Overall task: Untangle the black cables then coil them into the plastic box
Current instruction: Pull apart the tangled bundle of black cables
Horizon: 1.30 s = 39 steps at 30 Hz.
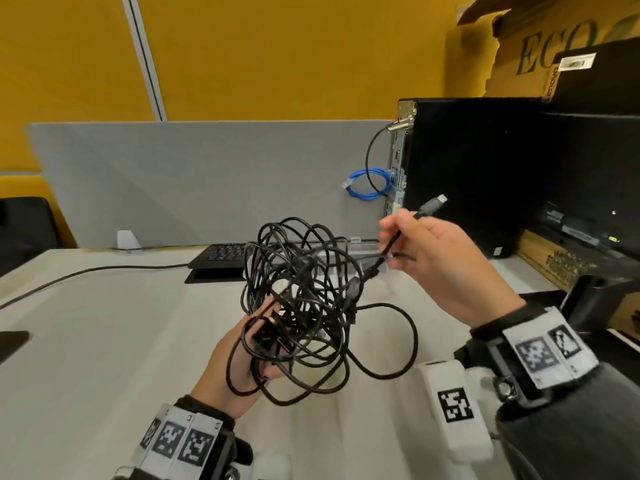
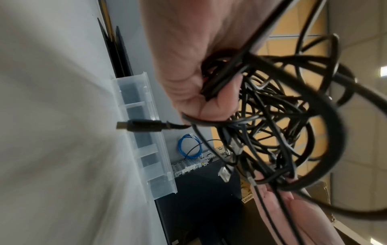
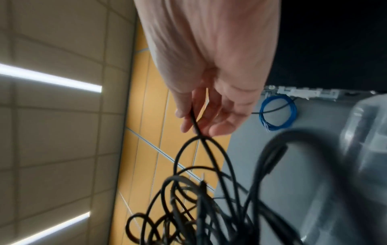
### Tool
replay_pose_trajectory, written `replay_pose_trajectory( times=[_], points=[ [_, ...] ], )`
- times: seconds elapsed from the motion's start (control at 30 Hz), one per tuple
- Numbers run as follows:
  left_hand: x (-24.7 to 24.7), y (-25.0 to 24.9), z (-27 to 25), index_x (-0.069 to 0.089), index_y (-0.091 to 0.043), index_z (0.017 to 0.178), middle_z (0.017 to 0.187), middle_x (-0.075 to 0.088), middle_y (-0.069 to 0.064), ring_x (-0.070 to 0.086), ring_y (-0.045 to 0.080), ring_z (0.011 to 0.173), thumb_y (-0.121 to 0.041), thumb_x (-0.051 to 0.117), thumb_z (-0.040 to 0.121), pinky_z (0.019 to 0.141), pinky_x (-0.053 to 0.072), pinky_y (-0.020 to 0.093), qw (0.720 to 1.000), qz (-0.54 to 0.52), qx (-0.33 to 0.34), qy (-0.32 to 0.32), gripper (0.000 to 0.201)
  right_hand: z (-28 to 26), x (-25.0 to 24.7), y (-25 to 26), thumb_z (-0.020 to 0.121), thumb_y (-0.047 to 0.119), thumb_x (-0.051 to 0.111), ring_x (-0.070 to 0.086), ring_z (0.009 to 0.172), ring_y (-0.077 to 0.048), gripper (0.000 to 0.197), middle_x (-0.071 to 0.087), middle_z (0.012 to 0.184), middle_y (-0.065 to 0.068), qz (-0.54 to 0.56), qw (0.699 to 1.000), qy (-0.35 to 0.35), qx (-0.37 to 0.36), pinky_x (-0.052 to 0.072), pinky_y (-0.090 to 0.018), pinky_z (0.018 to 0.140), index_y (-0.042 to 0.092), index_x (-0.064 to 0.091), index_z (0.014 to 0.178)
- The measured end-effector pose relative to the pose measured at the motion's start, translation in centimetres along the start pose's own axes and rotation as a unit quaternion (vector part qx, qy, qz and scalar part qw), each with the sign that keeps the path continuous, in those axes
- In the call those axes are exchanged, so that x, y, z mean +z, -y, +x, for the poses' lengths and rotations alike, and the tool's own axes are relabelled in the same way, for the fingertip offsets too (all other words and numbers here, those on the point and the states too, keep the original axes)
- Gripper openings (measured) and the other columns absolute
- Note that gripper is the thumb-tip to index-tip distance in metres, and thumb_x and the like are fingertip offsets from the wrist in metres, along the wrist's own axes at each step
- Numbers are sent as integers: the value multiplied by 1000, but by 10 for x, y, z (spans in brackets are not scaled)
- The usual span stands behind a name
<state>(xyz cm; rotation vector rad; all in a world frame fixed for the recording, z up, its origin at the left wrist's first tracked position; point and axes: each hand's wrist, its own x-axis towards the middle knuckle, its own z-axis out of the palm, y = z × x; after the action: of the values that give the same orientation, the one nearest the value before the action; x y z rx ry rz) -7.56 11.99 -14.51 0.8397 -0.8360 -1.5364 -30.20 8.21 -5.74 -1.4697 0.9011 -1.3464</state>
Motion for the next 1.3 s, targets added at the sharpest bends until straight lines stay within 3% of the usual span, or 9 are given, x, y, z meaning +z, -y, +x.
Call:
replay_pose_trajectory(
  times=[0.13, 0.43, 0.53, 0.7, 0.8, 0.93, 1.03, 1.2, 1.3],
  points=[
    [-5, 0, 3, 63, -13, 78, 70, 48, 9, 42, 11, 44, -38, 93, 34, 47, 14, 19, 995, -85, -58, 9, 59, 2, -4, 3, 91, 22, 54, 68, 76, -14, 21, 65, 73, 1, 32, 999, -15, -24, 56, -23, 69, 9, 61, 105],
    [-6, -1, 1, 60, -14, 80, 66, 55, 8, 45, 11, 38, -30, 94, 32, 38, 21, 10, 985, -109, -133, 30, 61, 3, 4, 6, 86, 18, 59, 66, 72, -12, 12, 68, 73, 2, -44, 996, 78, -14, 56, -22, 71, 9, 63, 93],
    [-5, 2, 1, 63, -15, 77, 71, 45, 5, 42, 13, 46, -34, 93, 36, 49, 18, 13, 990, -98, -103, 26, 54, 1, 5, 4, 88, 21, 58, 64, 71, -13, 15, 67, 81, -3, -102, 988, 118, 12, 54, -22, 68, 9, 63, 95],
    [10, -8, -6, 50, -15, 75, 58, 34, 1, 33, 9, 39, -23, 58, 77, 31, 24, 16, 989, -132, -57, 14, 12, -2, -1, -1, 91, 43, 47, 63, 96, -13, 23, 55, 113, 2, -81, 995, 0, 53, 58, -31, 68, 30, 46, 110],
    [13, -10, -9, 51, -14, 83, 56, 44, -1, 38, 10, 43, -25, 51, 80, 36, 30, 19, 997, -83, 12, -2, 12, -9, 4, -9, 91, 49, 41, 59, 104, -12, 29, 57, 112, 3, -126, 985, 56, 103, 56, -37, 79, 25, 50, 106],
    [10, -12, -9, 56, -13, 101, 77, 61, -2, 56, 11, 62, -21, 60, 76, 57, 42, 29, 992, 58, 106, -27, 26, -19, 16, -12, 94, 36, 45, 56, 91, -5, 11, 58, 92, 12, -232, 960, -86, -131, 44, -17, 76, 31, 54, 90],
    [7, -12, -9, 55, -14, 102, 73, 65, -10, 60, 5, 61, -9, 66, 80, 49, 45, 22, 980, 122, 155, -31, 26, -32, 32, -1, 92, 34, 47, 54, 87, -6, 8, 56, 91, 16, -270, 920, -75, -274, 40, -10, 73, 38, 53, 90],
    [12, -15, -17, 59, -16, 111, 94, 70, -3, 67, 11, 74, -21, 69, 72, 52, 51, 23, 955, 198, 215, -44, 41, -38, 68, 2, 87, 36, 56, 56, 89, -7, 16, 61, 90, 18, -338, 898, 164, -231, 45, -16, 75, 32, 62, 102],
    [12, -14, -17, 57, -13, 118, 110, 64, 11, 68, 17, 82, -26, 71, 65, 57, 53, 25, 958, 200, 203, -37, 57, -31, 79, -10, 80, 46, 60, 54, 85, -4, 18, 60, 84, 17, -340, 910, 109, -212, 44, -19, 73, 32, 61, 91]
  ],
)
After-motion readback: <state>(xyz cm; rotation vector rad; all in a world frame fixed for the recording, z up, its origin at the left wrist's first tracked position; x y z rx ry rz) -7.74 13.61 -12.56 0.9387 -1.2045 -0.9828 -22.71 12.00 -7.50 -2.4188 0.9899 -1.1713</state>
